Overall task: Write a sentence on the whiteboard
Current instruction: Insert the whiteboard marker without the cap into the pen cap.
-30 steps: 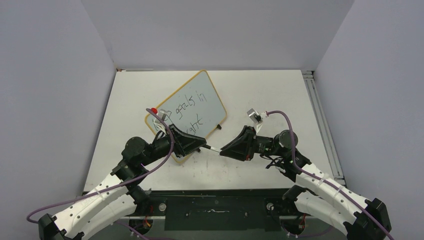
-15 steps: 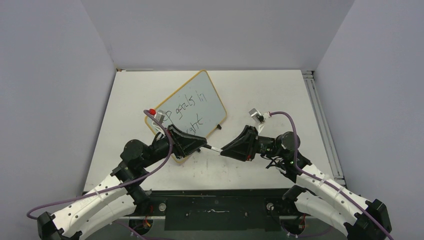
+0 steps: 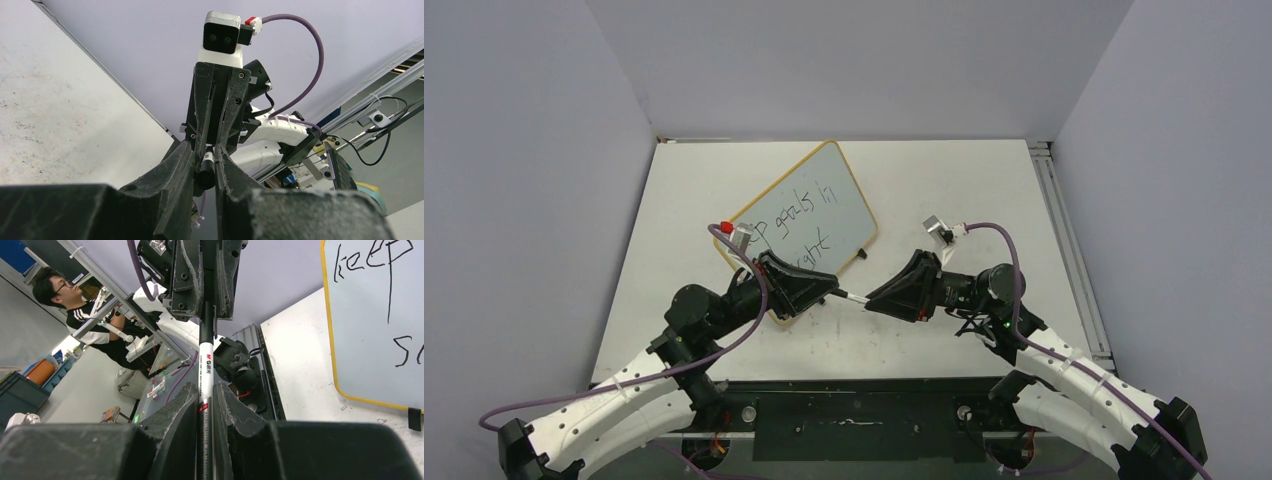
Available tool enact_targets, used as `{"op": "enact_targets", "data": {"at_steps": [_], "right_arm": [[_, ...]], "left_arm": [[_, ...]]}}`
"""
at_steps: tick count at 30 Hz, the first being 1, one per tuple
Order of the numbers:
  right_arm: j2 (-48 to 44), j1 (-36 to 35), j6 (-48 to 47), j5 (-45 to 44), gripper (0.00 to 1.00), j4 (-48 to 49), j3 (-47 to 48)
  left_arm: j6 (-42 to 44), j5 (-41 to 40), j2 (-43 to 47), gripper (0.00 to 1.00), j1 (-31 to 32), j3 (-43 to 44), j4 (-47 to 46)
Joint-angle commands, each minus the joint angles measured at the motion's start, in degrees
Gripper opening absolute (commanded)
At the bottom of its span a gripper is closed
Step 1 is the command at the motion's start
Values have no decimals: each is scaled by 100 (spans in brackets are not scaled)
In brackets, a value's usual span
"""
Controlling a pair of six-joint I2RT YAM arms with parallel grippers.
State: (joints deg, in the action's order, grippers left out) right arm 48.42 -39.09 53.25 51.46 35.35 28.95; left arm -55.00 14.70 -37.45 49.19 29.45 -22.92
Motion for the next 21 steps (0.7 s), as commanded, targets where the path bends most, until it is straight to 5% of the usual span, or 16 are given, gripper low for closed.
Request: {"op": "enact_targets", "data": {"at_steps": [1,21], "right_arm": [[144,-80,-77,-1092,5,763,120],[-104,-85,-526,-1464,5,-29,243]], "left_arm": [[-8,1055,-329,0,537,-180,433],[615,923,-562,0,451,158,1082]]}}
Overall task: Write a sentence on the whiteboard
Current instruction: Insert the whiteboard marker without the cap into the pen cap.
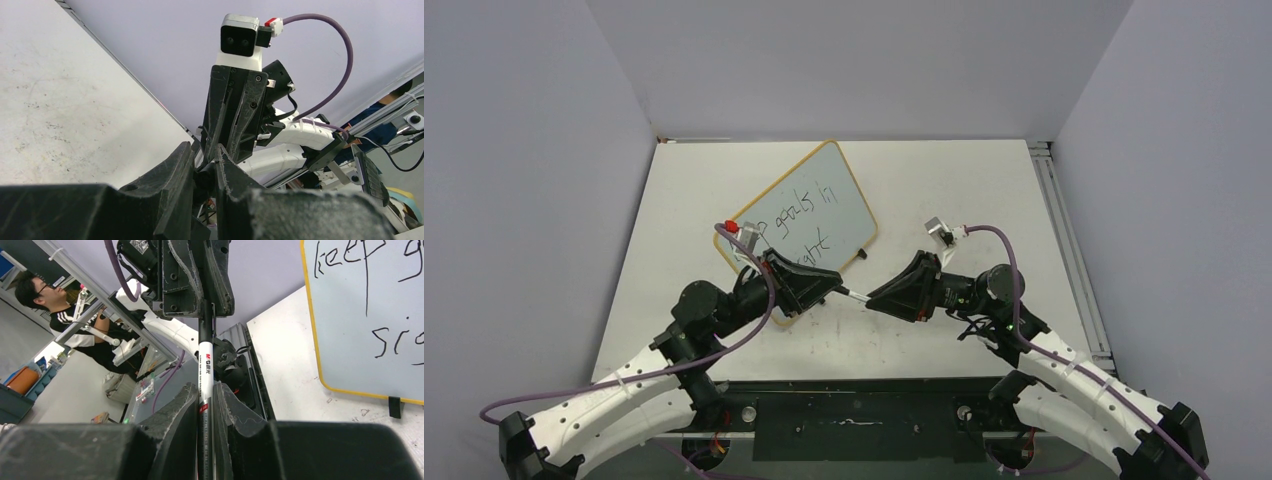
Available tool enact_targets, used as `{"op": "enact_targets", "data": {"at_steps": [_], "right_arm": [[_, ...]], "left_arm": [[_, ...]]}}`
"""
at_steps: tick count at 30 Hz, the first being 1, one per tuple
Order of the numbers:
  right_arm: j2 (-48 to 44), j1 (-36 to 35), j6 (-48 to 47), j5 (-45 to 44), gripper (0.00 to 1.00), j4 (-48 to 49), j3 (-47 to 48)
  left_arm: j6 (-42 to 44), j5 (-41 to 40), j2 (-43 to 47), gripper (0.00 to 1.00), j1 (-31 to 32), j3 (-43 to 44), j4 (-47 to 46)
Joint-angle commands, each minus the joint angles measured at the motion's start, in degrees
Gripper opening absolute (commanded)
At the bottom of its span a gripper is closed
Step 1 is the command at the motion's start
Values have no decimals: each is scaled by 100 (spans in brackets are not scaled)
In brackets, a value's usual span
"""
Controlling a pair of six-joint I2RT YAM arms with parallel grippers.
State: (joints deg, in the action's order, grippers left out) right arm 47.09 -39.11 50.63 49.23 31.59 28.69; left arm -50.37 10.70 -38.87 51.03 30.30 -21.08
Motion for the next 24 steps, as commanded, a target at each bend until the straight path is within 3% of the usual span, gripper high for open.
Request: {"op": "enact_targets", "data": {"at_steps": [1,8,17,21,24], "right_arm": [[42,-79,-264,-1258,5,366,273],[74,-82,-240,-1391,5,525,208],[51,-30,-237,-1484,5,500,171],[-99,-19,-501,-1531,5,-173,171],[-311,-20,-919,-1805,5,-1113,193]], "left_arm": [[132,1361,-494,0,272,80,818],[27,1523,-813,0,452,-10,400],[105,1418,-686,0,438,-42,702],[424,1372,-420,37,-60,154,1378],[797,1515,-221,59,-682,456,1900]]}}
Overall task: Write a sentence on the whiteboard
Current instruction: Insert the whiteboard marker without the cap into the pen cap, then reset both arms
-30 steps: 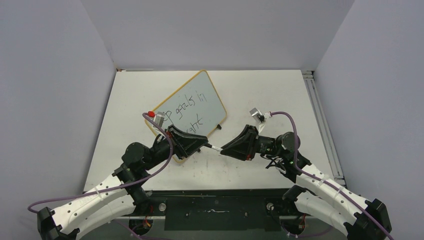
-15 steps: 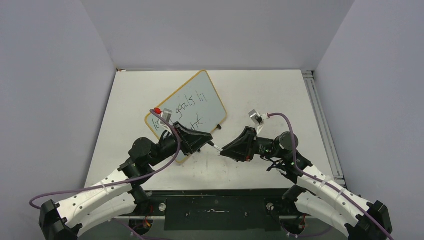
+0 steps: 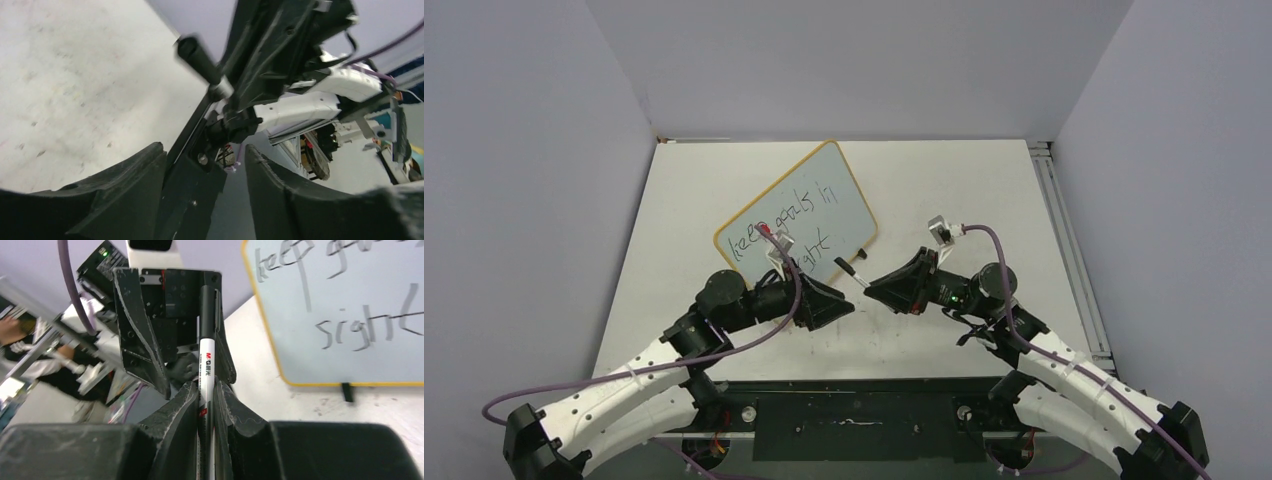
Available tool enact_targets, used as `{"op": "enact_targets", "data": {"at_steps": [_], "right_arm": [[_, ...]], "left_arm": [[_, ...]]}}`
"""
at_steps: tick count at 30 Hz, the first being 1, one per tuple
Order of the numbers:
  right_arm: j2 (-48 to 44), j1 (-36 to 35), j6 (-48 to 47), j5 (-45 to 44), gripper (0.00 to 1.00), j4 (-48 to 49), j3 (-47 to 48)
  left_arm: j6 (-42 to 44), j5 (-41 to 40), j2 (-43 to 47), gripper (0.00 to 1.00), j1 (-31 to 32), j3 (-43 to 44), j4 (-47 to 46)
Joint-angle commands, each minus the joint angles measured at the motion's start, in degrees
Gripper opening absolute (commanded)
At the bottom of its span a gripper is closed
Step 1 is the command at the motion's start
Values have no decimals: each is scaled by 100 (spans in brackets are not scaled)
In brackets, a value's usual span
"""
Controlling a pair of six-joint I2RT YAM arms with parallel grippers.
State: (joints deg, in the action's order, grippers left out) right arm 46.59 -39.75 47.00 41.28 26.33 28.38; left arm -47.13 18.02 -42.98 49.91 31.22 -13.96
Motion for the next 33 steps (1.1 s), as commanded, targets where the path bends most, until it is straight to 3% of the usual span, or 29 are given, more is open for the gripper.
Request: {"op": "enact_targets", "data": {"at_steps": [1,4,10,16,22,25,29,31,32,33], "right_arm": [[-332,42,-721,-1216,5,-973,252],[-435,46,-1130,-2110,5,-2162,395],[120,23,-1512,-3620,5,-3554,536],[1095,-9,-1547,-4528,6,-3770,374],[1730,-41,-1538,-4815,14,-3484,219],[1980,-15,-1473,-4979,22,-3457,229],[2199,54,-1413,-5026,40,-3446,322],[2194,95,-1431,-5027,51,-3394,354],[2178,125,-1445,-5042,66,-3375,383],[2157,185,-1478,-5040,72,-3382,433]], "left_arm": [[603,831,231,66,-777,495,1343],[980,1030,244,78,-1289,843,1803],[1451,740,61,84,-1787,1242,2302],[1725,311,-193,87,-1931,1468,2454],[1978,144,-549,87,-2079,1858,2609],[2176,51,-723,91,-2231,2168,2698],[2546,169,-1120,93,-2591,2812,3072],[2617,191,-1321,94,-2953,3092,3213],[2616,192,-1399,95,-3144,3254,3259],[2599,195,-1093,95,-3358,3348,3274]]}}
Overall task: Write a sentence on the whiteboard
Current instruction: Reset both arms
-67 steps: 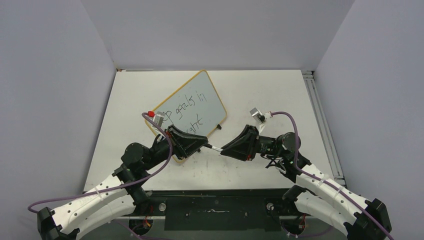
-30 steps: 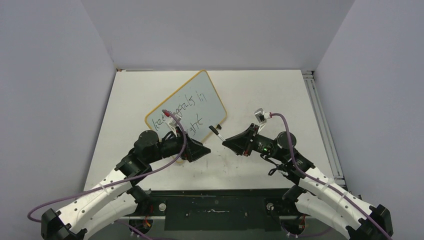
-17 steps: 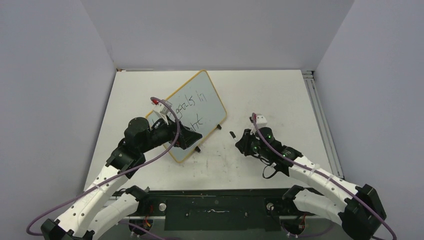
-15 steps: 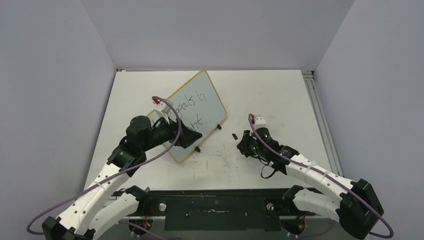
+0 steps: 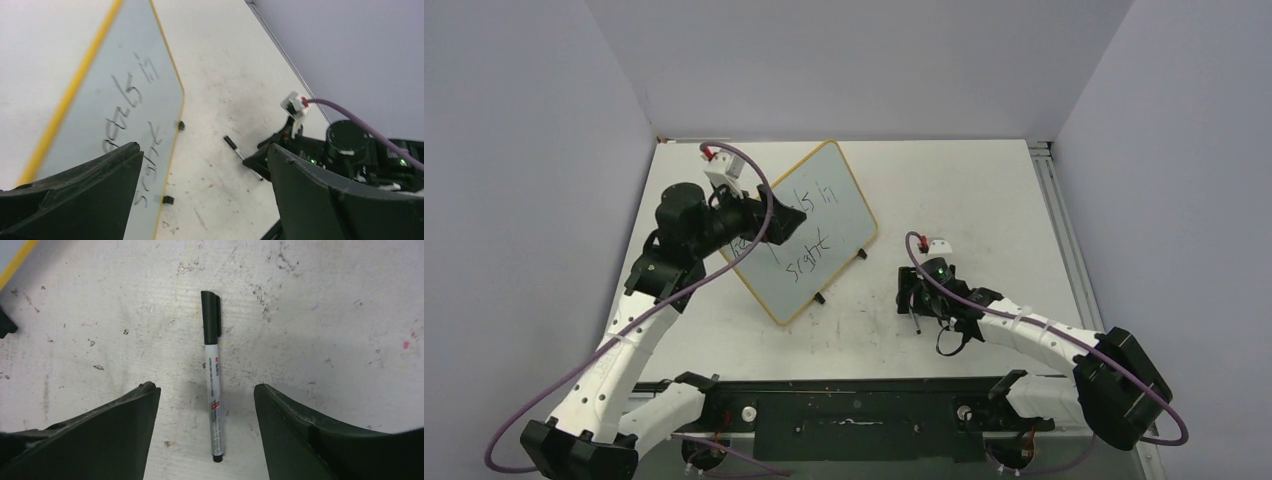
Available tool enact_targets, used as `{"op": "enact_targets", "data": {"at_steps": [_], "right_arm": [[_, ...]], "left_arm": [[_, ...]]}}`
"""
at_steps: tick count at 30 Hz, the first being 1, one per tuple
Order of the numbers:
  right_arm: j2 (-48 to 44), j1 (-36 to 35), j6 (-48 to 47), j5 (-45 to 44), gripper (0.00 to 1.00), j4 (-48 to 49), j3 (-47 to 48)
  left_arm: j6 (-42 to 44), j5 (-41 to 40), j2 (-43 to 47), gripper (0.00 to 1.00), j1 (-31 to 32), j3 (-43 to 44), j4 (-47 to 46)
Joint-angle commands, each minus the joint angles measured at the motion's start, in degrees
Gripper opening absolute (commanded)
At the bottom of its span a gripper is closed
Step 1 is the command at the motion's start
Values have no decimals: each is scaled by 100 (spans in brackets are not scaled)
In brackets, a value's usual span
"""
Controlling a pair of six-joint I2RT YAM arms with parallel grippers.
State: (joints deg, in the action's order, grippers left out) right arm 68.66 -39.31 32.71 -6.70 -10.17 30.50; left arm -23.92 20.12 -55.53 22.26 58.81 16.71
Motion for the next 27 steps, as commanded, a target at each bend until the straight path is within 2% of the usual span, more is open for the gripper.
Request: {"op": "enact_targets", "data": {"at_steps": [1,5,8,11,12,17,22,27], "right_arm": [[-75,204,-116,-220,76,253,282],[-221,661,-392,-126,95,81,630],[-392,939,-689,-249,100,-28,895],[-639,1117,-980,-545,100,-16,1110],[-756,1138,-1082,-769,96,30,1141],[-1384,1154,-1798,-1282,95,828,872],[-1679,1161,-2350,-1360,95,1486,617],[-1958,1208,-2536,-1369,95,1773,416]], "left_arm": [[264,-29,-192,95,-798,676,198],[188,-310,-212,99,-1726,925,165],[248,-897,-116,96,-2189,988,303],[498,-2063,7,96,-2393,960,643],[569,-2487,98,96,-2393,844,681],[883,-3871,915,96,-2393,-118,658],[807,-4067,1860,96,-2384,-1115,753],[889,-3839,2537,96,-2347,-1547,840]]}}
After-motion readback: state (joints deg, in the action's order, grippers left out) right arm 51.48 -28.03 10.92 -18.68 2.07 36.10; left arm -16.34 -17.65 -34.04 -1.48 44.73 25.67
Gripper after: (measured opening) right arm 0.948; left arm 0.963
